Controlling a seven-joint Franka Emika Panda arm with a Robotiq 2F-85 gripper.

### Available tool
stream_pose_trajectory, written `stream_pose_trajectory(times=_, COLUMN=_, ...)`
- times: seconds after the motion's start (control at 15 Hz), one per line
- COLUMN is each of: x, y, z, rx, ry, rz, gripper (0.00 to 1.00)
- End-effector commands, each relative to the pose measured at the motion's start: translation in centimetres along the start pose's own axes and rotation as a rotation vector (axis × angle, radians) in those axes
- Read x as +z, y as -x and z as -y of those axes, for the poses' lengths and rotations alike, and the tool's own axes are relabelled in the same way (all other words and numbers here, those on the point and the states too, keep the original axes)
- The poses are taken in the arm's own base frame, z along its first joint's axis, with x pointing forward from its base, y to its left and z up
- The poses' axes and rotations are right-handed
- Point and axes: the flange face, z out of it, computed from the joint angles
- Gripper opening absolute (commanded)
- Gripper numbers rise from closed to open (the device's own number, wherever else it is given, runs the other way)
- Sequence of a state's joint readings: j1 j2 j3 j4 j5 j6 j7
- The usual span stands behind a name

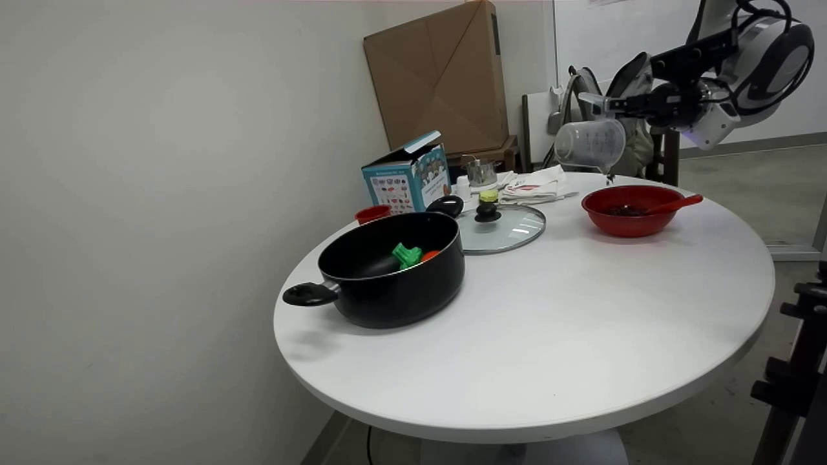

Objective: Pour some contents from the clear jar into the orange bowl

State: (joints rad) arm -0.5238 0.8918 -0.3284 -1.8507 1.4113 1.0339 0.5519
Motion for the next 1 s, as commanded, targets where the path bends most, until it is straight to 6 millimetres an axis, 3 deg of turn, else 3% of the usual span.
stream_pose_trajectory(times=0.0, x=0.6, y=-0.3, z=0.8, rx=0.019, ry=0.013, rz=0.051, gripper=0.08)
stream_pose_trajectory(times=0.6, x=3.4, y=-0.9, z=1.2, rx=0.045, ry=0.082, rz=0.103, gripper=0.08)
stream_pose_trajectory(times=0.93, x=2.1, y=0.2, z=1.5, rx=0.049, ry=0.023, rz=-0.014, gripper=0.08)
